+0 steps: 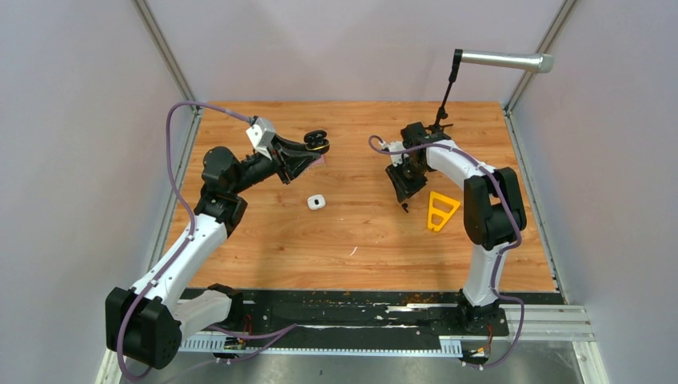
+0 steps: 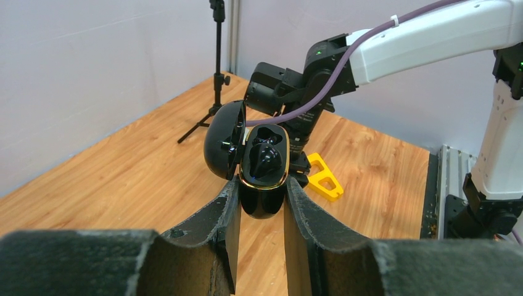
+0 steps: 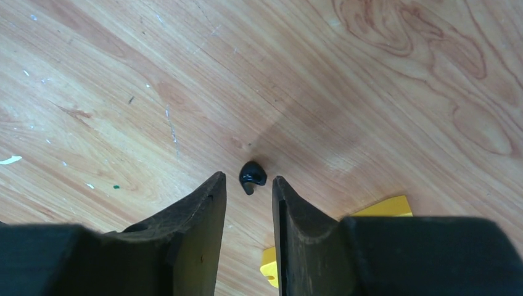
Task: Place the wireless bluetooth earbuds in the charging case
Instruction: Pick up the earbud from the center of the board.
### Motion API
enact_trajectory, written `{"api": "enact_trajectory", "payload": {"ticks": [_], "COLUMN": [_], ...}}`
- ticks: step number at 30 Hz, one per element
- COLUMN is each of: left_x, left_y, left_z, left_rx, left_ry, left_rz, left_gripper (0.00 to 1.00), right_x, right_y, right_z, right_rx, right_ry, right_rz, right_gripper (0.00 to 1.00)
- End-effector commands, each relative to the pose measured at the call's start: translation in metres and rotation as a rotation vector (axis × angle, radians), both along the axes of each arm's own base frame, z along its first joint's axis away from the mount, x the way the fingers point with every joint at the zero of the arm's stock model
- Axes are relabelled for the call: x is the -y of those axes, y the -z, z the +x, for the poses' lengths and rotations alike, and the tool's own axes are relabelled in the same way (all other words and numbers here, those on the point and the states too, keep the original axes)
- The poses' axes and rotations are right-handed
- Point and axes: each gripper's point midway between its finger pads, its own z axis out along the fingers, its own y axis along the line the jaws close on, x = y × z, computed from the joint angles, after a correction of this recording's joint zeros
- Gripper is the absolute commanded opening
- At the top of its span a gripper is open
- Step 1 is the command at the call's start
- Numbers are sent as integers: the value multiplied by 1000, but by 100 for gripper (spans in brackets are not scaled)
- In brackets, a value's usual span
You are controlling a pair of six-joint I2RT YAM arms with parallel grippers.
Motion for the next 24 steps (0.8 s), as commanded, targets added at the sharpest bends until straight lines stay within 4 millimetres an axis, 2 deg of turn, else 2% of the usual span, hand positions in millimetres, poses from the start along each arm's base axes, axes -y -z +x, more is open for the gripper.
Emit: {"api": "enact_trajectory", "payload": {"ticks": [1,6,13,24], "left_x": [-3,-4,-4,-5], "left_y": [-11,-10,-11,-9], "left_z": [-1,-2,-1,0], "left_rx": [47,46,46,45], "left_ry": [-11,-14,-16,-19], "left_rz": [-16,-14,-16,-14], "left_gripper": [0,0,0,0], "right_x": [9,12,2,5], "right_y": [6,12,12,22], "right_z": [1,1,-5,-4], "right_rx": [-3,-20,-46,-60], "right_ry": [33,64,93,147], "right_rz": [-47,-93,-86,-126], "right_gripper": [34,38,40,36]}}
